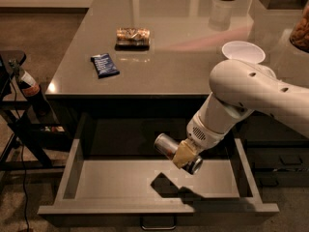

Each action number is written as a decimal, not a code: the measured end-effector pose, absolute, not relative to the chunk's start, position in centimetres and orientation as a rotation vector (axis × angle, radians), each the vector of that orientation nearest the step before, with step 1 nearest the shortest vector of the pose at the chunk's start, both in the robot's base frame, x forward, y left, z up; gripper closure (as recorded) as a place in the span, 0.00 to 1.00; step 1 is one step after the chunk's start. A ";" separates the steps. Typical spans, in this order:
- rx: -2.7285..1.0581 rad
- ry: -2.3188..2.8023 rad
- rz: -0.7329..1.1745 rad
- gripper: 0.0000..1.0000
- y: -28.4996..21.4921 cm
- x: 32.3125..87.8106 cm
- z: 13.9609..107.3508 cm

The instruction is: Place redbull can into top drawer

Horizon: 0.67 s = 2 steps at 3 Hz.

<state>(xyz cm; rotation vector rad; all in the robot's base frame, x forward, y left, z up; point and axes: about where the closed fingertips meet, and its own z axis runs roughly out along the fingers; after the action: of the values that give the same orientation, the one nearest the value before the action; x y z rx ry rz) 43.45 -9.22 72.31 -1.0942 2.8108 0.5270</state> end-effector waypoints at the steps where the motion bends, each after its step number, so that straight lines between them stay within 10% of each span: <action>1: -1.094 2.811 0.527 1.00 -9.2 43.5 72.3; 2: -1.026 2.813 0.549 1.00 -7.6 43.3 70.2</action>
Offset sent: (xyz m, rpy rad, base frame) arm -0.0032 0.0487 -0.0658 0.0703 -0.0090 -0.1420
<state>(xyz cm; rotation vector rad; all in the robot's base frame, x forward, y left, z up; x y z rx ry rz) 43.29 -7.61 70.20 -1.0255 2.8125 0.5490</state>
